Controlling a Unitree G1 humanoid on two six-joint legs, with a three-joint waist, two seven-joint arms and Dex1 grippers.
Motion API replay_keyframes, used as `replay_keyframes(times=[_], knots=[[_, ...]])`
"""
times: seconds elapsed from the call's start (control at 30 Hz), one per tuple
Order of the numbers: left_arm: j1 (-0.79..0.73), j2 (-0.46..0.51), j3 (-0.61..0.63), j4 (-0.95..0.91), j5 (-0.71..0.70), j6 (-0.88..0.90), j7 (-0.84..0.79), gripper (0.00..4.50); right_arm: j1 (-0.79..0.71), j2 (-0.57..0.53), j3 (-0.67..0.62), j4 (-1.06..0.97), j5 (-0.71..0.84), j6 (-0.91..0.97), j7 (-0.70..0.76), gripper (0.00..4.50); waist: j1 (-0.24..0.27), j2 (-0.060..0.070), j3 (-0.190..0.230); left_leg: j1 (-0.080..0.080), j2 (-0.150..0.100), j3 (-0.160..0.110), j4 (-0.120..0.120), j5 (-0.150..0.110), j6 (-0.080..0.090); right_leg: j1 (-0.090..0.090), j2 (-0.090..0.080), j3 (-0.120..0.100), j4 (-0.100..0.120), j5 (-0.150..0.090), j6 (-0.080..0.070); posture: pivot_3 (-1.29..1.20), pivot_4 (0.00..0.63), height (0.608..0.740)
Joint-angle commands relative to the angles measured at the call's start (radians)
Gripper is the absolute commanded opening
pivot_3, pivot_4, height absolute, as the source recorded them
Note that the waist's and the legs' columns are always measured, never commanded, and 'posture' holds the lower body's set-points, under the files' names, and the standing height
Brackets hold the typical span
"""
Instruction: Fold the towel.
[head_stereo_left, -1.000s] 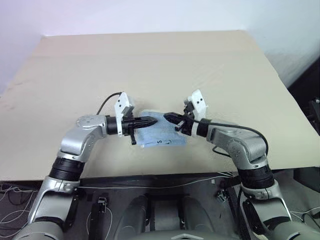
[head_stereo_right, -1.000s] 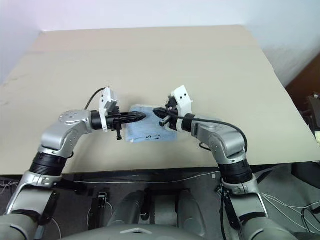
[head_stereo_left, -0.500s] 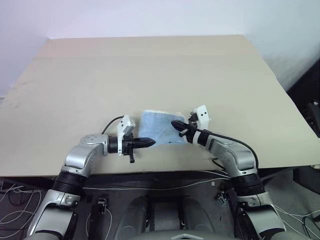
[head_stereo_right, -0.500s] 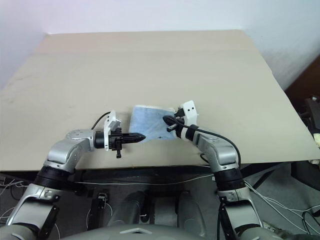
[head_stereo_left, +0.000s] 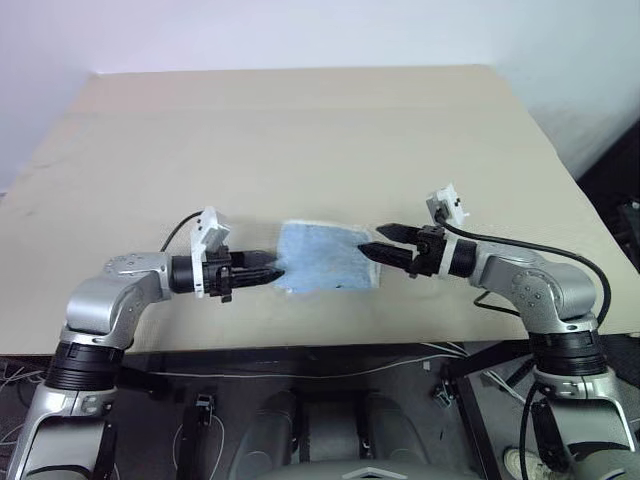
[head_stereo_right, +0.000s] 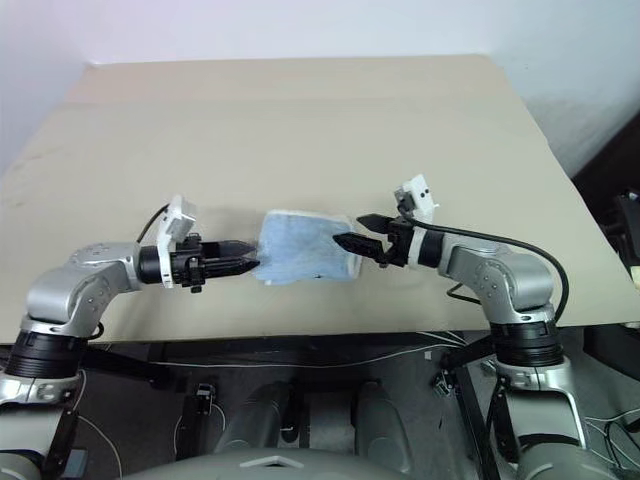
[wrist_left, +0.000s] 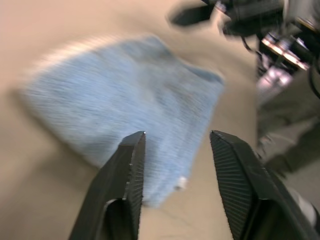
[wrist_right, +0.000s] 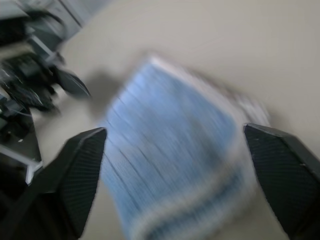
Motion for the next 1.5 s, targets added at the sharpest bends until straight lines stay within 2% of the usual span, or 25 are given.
replay_keyframes(times=[0.03, 0.3, 0.47, 0.67, 0.9, 1.0, 1.37, 1.5], knots=[[0.015, 0.042, 0.044, 0.011, 0.014, -0.025, 0.010, 2.00, -0.056, -0.011, -0.034, 0.080, 0.035, 0.109, -0.001, 4.48, -0.002, 0.000, 0.000, 0.000, 0.000, 0.000, 0.000, 0.000, 0.000, 0.000, 0.000, 0.000, 0.000, 0.000, 0.000, 0.00, 0.150, 0.740], [0.072, 0.030, 0.062, 0.001, 0.018, -0.068, 0.049, 2.00, -0.158, -0.025, 0.031, 0.282, 0.028, 0.256, 0.100, 4.48, -0.003, 0.000, 0.000, 0.000, 0.000, 0.001, -0.001, 0.000, 0.000, -0.002, 0.000, 0.001, 0.000, 0.000, 0.001, 0.00, 0.150, 0.740], [0.088, 0.022, 0.060, -0.010, 0.019, -0.079, 0.070, 2.00, -0.206, 0.026, 0.037, 0.336, 0.073, 0.359, 0.155, 4.48, -0.007, 0.000, 0.000, 0.000, 0.000, 0.001, -0.002, 0.000, 0.000, -0.002, 0.000, 0.001, 0.000, 0.000, 0.001, 0.00, 0.150, 0.740], [0.088, 0.005, 0.090, -0.015, 0.002, -0.096, 0.101, 2.00, -0.298, 0.129, 0.070, 0.503, 0.007, 0.351, 0.147, 4.48, -0.015, 0.000, 0.000, 0.000, 0.000, 0.001, -0.002, 0.000, 0.000, -0.003, 0.001, 0.001, 0.000, 0.002, 0.003, 0.00, 0.150, 0.740], [0.120, 0.005, 0.089, -0.029, 0.014, -0.120, 0.113, 2.00, -0.348, 0.169, 0.089, 0.617, -0.053, 0.314, 0.169, 4.48, -0.040, 0.000, 0.000, 0.001, 0.000, 0.002, -0.002, -0.001, -0.002, -0.002, 0.001, 0.002, 0.001, 0.002, 0.003, 0.00, 0.150, 0.740], [0.133, 0.003, 0.087, -0.039, 0.017, -0.130, 0.117, 2.00, -0.353, 0.173, 0.095, 0.625, -0.072, 0.293, 0.182, 3.86, -0.045, 0.000, 0.000, 0.003, 0.001, 0.002, -0.002, -0.001, -0.002, -0.001, 0.001, 0.002, 0.003, 0.002, 0.003, 0.00, 0.150, 0.740], [0.141, -0.002, 0.062, -0.043, 0.029, -0.150, 0.125, 2.00, -0.329, 0.162, 0.100, 0.522, -0.072, 0.319, 0.229, 0.08, -0.046, 0.000, -0.001, 0.003, 0.001, 0.002, -0.002, -0.002, -0.003, -0.001, 0.001, 0.002, 0.002, 0.002, 0.003, 0.00, 0.150, 0.740], [0.125, -0.006, 0.046, -0.048, 0.032, -0.141, 0.127, 2.00, -0.301, 0.140, 0.054, 0.401, -0.023, 0.376, 0.221, 0.04, -0.039, 0.000, -0.001, 0.002, 0.001, 0.002, -0.002, -0.002, -0.003, -0.002, 0.001, 0.002, 0.002, 0.001, 0.001, 0.00, 0.150, 0.740]])
